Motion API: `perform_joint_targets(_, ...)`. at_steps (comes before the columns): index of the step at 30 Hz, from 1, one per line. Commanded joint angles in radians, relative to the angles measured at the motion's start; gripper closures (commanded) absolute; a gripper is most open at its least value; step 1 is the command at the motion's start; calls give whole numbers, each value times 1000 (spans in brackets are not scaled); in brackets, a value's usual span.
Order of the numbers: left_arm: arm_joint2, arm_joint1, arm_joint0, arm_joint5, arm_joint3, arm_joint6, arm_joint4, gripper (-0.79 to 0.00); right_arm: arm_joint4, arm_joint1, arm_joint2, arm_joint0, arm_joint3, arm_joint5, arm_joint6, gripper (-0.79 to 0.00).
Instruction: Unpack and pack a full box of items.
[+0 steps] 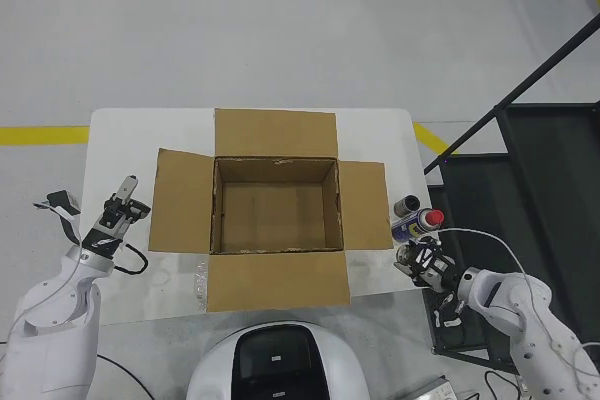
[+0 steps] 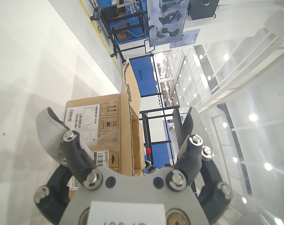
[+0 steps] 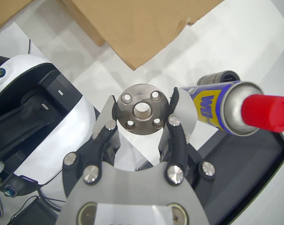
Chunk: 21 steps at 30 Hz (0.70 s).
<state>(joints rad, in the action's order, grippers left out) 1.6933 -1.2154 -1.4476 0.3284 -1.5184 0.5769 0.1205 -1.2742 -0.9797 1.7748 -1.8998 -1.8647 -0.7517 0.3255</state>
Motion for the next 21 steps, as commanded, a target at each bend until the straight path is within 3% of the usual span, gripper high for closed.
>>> perform_joint_targets(1, 0, 0, 0, 0, 0, 0, 0, -785, 0, 2, 27, -28, -47, 3, 11, 0)
perform_joint_targets(6, 0, 0, 0, 0, 0, 0, 0, -785, 9, 4, 55, -51, -133, -23, 1, 0)
perform_joint_targets(10, 0, 0, 0, 0, 0, 0, 0, -785, 9, 8, 20, 0, -173, -52, 34, 0)
perform_joint_targets(16, 0, 0, 0, 0, 0, 0, 0, -785, 43, 12, -105, 174, -177, -83, 139, 0)
perform_joint_targets(21, 0, 0, 0, 0, 0, 0, 0, -785, 118, 9, -270, 380, -120, -118, 257, 0)
